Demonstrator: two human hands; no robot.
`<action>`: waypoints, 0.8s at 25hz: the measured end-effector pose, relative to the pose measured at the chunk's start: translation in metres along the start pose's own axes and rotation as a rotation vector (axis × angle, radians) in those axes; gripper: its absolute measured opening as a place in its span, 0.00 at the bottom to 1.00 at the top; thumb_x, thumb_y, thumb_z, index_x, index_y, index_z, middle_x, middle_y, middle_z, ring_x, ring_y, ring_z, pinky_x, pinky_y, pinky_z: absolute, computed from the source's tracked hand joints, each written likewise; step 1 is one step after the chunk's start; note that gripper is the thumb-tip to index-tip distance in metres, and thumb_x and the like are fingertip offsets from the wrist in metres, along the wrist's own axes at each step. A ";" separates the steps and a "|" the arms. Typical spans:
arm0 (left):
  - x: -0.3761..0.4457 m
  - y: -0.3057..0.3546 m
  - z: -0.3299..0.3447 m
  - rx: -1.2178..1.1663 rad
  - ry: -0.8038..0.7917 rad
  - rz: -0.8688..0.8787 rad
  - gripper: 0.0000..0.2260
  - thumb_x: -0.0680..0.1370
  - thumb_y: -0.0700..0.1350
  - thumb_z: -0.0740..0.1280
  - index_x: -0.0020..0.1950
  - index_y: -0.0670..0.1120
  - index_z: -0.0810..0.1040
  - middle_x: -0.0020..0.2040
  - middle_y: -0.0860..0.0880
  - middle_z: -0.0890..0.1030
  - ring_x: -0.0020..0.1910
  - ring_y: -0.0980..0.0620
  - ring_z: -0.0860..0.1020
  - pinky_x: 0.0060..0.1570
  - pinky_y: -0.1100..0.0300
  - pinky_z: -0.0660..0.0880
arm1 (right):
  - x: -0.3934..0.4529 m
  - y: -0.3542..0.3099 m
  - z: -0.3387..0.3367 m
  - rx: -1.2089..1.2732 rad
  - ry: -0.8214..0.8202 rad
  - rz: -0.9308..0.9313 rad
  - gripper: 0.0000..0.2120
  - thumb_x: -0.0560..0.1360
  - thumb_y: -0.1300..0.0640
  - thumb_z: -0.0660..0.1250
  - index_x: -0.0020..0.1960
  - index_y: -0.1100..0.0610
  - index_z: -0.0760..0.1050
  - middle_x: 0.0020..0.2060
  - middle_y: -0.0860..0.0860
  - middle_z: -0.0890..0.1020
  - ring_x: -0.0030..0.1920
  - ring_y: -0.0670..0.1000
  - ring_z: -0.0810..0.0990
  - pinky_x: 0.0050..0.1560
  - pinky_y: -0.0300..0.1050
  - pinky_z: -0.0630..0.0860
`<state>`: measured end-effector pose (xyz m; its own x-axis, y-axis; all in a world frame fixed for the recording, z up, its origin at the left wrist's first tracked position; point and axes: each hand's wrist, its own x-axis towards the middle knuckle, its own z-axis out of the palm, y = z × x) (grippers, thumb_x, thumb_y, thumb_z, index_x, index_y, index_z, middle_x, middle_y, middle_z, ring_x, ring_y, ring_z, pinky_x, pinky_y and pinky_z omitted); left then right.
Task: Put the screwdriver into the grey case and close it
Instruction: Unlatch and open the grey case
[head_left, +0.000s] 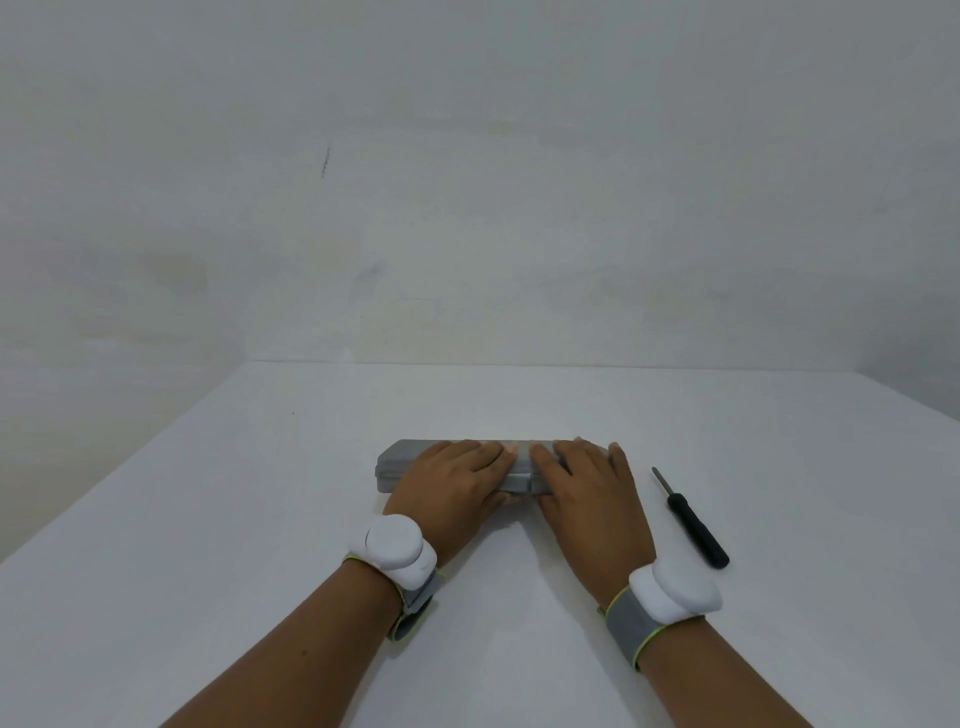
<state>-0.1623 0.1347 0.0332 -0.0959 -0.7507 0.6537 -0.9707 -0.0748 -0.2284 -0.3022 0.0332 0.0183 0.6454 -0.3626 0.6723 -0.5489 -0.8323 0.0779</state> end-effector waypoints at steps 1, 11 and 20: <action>0.000 -0.001 0.001 0.004 0.009 0.011 0.20 0.62 0.45 0.80 0.50 0.40 0.83 0.44 0.45 0.87 0.39 0.47 0.85 0.37 0.57 0.82 | 0.001 0.001 0.000 0.017 -0.004 -0.008 0.21 0.64 0.60 0.76 0.56 0.57 0.78 0.46 0.56 0.84 0.49 0.60 0.82 0.56 0.61 0.75; -0.002 -0.006 0.008 0.105 0.055 0.121 0.21 0.63 0.45 0.79 0.53 0.39 0.82 0.46 0.44 0.86 0.40 0.47 0.84 0.38 0.59 0.82 | 0.007 0.001 -0.002 0.074 -0.113 -0.005 0.16 0.71 0.61 0.68 0.59 0.56 0.75 0.50 0.55 0.81 0.52 0.59 0.78 0.62 0.57 0.70; -0.003 -0.003 0.004 -0.022 0.132 0.122 0.17 0.61 0.40 0.80 0.48 0.40 0.84 0.45 0.44 0.87 0.41 0.48 0.85 0.40 0.55 0.82 | 0.002 0.000 -0.005 0.048 -0.130 -0.003 0.16 0.68 0.60 0.72 0.55 0.56 0.77 0.46 0.55 0.82 0.49 0.59 0.81 0.57 0.57 0.75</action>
<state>-0.1582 0.1340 0.0293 -0.2396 -0.6603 0.7117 -0.9547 0.0269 -0.2965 -0.3038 0.0347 0.0234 0.7124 -0.4084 0.5707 -0.5222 -0.8517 0.0424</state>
